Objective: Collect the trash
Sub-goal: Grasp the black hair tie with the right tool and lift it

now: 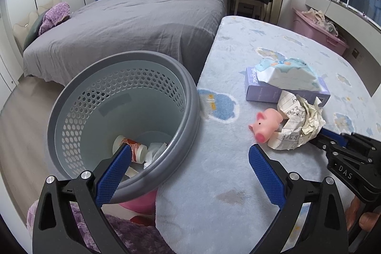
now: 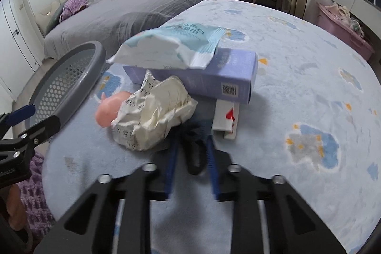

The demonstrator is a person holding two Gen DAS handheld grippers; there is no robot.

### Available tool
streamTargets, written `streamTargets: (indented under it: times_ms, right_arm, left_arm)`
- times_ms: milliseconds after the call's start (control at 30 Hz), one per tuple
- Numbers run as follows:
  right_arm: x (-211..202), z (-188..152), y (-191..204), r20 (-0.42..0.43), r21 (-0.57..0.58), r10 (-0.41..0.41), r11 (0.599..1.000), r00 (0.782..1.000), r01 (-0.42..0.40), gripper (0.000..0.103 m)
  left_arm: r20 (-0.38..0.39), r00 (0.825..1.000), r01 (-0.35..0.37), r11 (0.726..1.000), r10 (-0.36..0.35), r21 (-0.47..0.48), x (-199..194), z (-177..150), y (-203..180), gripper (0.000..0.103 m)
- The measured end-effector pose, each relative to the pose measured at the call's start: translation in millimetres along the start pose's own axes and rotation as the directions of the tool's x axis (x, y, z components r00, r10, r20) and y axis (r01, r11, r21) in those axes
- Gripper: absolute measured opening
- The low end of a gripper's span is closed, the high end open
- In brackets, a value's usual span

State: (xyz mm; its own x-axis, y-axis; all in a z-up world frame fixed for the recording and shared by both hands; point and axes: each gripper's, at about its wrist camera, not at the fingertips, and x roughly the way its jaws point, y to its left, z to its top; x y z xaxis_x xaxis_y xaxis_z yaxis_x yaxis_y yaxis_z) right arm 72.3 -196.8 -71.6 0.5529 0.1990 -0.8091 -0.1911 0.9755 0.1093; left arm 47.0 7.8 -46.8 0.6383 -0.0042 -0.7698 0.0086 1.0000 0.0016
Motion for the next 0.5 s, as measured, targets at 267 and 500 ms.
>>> streamTargets:
  times_ms: [267, 500]
  right_arm:
    - [-24, -25, -19, 0.025, 0.095, -0.004, 0.995, 1.0, 0.001, 0.013]
    - [-50, -45, -43, 0.059, 0.182, -0.049, 0.983, 0.997, 0.038, 0.013]
  left_arm:
    - [0.006, 1.0, 0.014, 1.0, -0.014, 0.014, -8, -1, -9, 0.097]
    - [0.001, 0.999, 0.036, 0.998, -0.036, 0.05, -12, -5, -30, 0.097]
